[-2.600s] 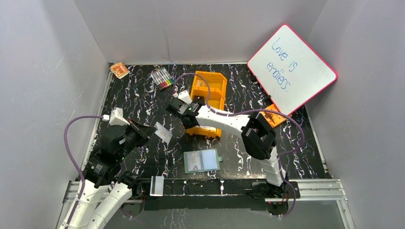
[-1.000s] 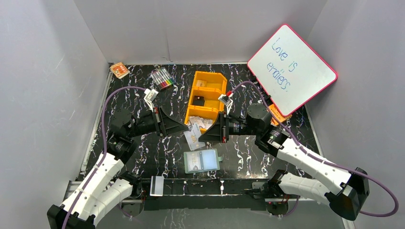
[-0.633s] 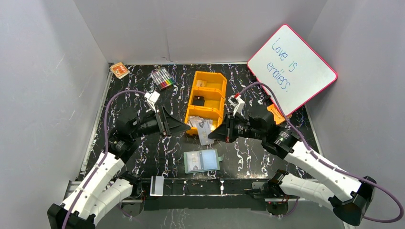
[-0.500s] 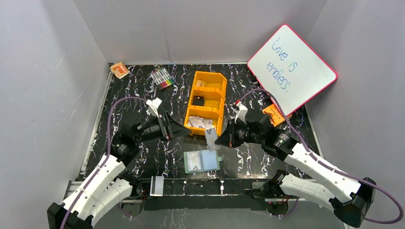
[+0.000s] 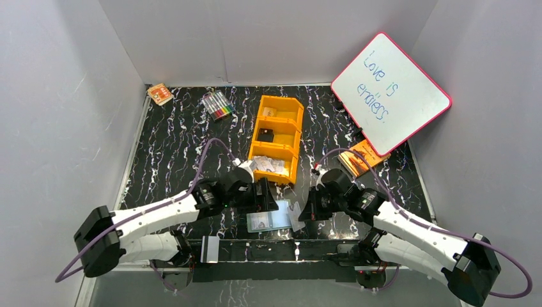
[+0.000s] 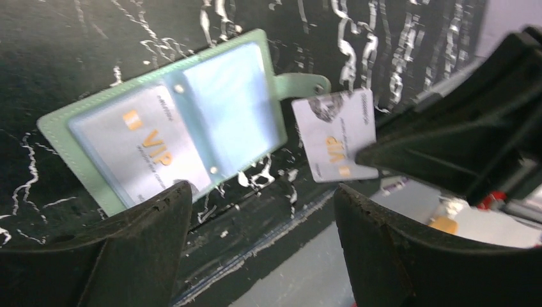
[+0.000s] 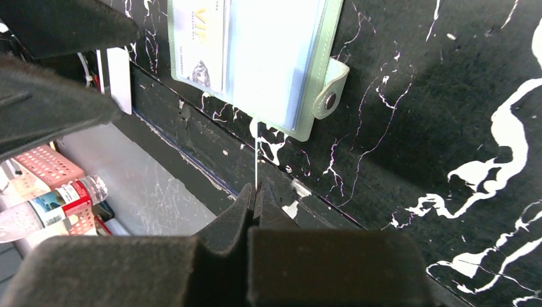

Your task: Put the credit cards into the card holder

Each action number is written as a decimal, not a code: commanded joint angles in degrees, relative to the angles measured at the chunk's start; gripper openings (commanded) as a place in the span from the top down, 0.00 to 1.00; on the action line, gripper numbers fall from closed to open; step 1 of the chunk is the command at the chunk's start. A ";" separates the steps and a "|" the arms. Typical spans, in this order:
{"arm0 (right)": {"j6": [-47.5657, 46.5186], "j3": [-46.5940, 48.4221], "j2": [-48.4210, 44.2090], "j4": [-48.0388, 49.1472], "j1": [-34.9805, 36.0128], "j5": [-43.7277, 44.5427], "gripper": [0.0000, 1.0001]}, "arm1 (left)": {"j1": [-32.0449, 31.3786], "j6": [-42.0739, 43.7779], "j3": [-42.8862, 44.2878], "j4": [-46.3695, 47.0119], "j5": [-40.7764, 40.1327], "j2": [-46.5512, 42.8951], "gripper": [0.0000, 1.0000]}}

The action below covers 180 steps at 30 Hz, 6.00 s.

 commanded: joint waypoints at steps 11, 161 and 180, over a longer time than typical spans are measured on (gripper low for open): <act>4.73 -5.58 -0.81 7.18 -0.07 -2.98 1.00 | -1.58 0.81 10.06 -3.58 -8.42 14.74 0.36; 5.54 0.44 26.36 30.50 1.24 -9.97 1.00 | -1.59 -7.61 -2.48 -17.08 -18.64 7.20 0.82; 6.62 -0.52 28.54 34.13 1.24 -12.07 1.00 | -1.59 -7.51 -2.70 -15.26 -17.02 8.29 0.83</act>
